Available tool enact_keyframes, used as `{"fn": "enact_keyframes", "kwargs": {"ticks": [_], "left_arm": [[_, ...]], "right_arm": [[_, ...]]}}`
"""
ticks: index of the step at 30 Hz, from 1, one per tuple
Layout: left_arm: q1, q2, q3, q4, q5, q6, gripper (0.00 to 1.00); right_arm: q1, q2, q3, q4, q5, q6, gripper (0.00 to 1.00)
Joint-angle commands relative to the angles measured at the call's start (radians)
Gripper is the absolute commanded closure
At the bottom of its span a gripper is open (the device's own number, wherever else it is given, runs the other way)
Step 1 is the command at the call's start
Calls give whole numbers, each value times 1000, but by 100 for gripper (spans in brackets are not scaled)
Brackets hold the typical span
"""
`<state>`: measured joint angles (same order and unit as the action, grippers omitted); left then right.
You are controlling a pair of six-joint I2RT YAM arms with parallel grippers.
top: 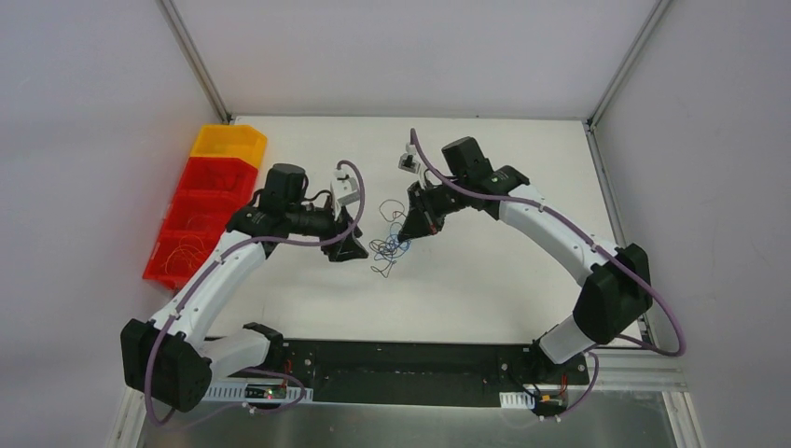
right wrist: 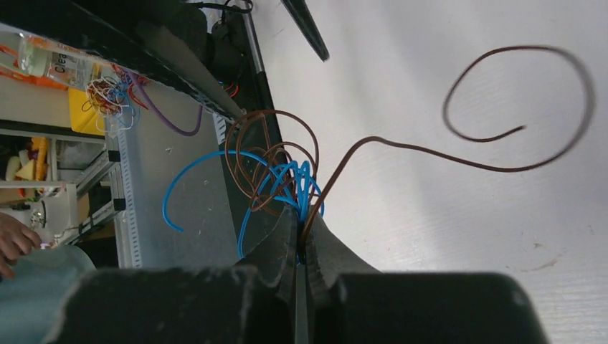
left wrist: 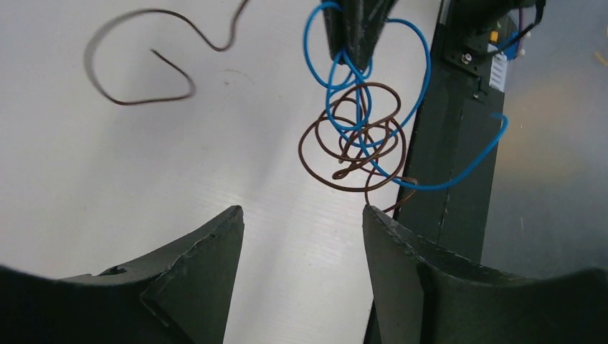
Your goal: Untangle the cables
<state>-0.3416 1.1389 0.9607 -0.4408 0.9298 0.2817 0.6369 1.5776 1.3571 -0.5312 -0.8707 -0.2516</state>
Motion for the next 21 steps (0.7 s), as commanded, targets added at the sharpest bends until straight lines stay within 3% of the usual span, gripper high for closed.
{"fn": "enact_keyframes", "kwargs": {"ticks": [1, 8, 11, 15, 17, 18, 21], "left_arm": [[-55, -98, -46, 27, 52, 254, 39], [-163, -105, -16, 56, -10, 306, 43], [-196, -107, -6, 57, -11, 321, 50], [-221, -104, 0, 47, -19, 350, 68], [-230, -99, 10, 23, -26, 371, 94], [-232, -102, 6, 21, -28, 384, 100], [-236, -115, -1, 20, -32, 397, 100]], "right_arm": [[36, -74, -3, -28, -57, -115, 100], [67, -71, -4, -46, -50, -139, 100], [67, -60, 5, -47, -48, -133, 100], [67, -50, 14, -47, -48, -121, 100], [62, -46, 15, -46, -46, -112, 100], [56, -43, 14, -46, -48, -105, 100], [22, -32, 20, -47, -48, -83, 100]]}}
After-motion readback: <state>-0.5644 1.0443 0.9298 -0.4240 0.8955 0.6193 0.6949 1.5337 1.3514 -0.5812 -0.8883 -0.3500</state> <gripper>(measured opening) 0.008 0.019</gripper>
